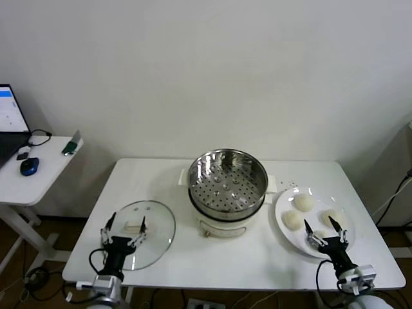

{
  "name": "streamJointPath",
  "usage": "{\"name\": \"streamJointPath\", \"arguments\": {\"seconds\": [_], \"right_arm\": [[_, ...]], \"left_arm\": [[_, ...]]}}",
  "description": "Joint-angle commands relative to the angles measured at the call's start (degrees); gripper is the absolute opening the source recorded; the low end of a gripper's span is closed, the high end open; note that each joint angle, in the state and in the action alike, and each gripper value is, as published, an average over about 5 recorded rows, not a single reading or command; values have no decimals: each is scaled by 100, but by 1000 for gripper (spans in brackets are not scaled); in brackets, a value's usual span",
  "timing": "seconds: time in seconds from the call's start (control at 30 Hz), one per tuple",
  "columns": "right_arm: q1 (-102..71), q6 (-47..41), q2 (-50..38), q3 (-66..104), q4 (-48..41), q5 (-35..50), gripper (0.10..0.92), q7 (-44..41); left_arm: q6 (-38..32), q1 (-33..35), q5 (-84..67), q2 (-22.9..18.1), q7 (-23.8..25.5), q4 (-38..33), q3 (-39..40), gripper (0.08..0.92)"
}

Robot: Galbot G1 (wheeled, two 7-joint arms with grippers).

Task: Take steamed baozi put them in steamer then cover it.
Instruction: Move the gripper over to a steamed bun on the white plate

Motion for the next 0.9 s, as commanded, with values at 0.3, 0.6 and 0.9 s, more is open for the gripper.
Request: {"name": "streamJointPath", "arguments": {"seconds": [0.3, 0.6, 0.9], "right_arm": [[1476, -1075, -2535, -482, -818, -927, 823, -2753], [4824, -379, -3731, -3275, -2636, -2501, 823, -4860], [8119, 266, -3158, -6917, -4225, -3267, 823, -5302]], "left_arm": [[-16, -36, 27, 124, -10, -28, 35, 823], [3, -132, 24, 187, -7, 99, 27, 823], [46, -214, 42, 192, -18, 193, 25, 823]]}}
